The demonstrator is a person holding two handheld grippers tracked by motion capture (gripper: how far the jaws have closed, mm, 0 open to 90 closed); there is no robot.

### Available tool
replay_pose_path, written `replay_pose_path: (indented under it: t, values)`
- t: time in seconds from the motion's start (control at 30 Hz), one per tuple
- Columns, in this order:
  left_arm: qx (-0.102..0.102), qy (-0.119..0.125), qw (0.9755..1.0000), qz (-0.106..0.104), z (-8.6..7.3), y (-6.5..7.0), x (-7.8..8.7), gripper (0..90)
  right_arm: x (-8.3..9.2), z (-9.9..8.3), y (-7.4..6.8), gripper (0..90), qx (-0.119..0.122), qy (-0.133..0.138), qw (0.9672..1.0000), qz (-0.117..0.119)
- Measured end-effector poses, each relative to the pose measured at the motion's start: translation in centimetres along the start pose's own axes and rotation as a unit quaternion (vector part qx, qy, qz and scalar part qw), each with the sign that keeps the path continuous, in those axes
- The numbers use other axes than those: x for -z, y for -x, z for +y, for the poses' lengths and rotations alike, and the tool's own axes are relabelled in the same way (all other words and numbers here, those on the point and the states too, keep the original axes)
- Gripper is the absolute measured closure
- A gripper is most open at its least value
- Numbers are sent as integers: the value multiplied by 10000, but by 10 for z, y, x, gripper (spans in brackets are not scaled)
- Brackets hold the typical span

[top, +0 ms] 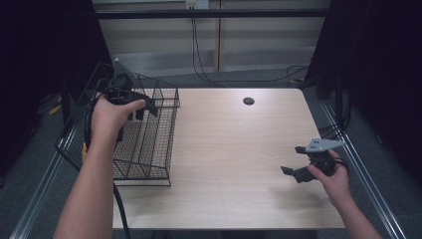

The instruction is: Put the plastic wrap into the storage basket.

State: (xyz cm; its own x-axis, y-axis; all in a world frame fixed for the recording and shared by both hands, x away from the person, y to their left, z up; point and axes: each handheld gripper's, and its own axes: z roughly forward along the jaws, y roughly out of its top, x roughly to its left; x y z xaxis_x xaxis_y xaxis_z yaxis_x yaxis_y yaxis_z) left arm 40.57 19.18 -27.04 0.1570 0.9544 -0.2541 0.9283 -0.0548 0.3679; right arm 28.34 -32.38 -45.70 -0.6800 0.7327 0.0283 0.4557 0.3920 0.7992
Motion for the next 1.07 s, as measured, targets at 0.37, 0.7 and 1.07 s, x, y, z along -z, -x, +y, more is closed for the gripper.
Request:
replay_pose_path:
  t: [0.37, 0.7, 1.07]
  values:
    - [-481, 12, 9986, -206, -10, 26, -20, 161, 1, 0, -1, 35, -19, -5, 10000, -40]
    - [-695, 123, 9965, -443, -23, 41, -41, 157, 0, 0, -1, 35, 1, -25, 10000, -4]
    - [-904, 140, 9936, -659, -32, 53, -59, 141, -1, 0, -2, 34, 12, -36, 10000, -11]
